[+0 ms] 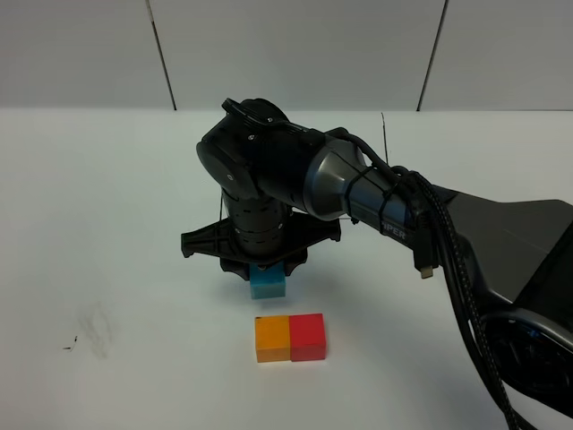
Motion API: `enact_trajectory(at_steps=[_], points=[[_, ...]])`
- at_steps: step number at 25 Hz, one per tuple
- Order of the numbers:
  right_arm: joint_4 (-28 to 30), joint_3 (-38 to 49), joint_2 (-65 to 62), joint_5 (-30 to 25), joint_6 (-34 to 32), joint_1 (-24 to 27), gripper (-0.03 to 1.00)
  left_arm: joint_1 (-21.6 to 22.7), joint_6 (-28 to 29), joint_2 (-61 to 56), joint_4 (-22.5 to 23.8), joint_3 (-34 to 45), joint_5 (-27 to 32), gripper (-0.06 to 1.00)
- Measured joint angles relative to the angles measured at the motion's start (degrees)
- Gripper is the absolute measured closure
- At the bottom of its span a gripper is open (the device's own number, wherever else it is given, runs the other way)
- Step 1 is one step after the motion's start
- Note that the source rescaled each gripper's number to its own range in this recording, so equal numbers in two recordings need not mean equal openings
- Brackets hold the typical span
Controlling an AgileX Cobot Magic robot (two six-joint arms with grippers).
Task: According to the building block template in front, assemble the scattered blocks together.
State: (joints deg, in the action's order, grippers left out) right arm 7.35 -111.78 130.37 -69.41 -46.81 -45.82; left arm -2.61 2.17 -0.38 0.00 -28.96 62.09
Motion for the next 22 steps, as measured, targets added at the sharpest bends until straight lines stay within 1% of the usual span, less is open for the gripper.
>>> enact_trajectory(at_steps=[9, 22], points=[[2.4, 0.0, 0.0, 0.0, -1.5, -0.5, 0.72, 0.0, 0.0, 0.0, 0.0, 0.0, 0.0, 0.44], [2.2, 1.8, 0.0, -0.1, -3.5, -0.5, 0.72, 0.0, -0.1, 0.0, 0.0, 0.0, 0.0, 0.44]])
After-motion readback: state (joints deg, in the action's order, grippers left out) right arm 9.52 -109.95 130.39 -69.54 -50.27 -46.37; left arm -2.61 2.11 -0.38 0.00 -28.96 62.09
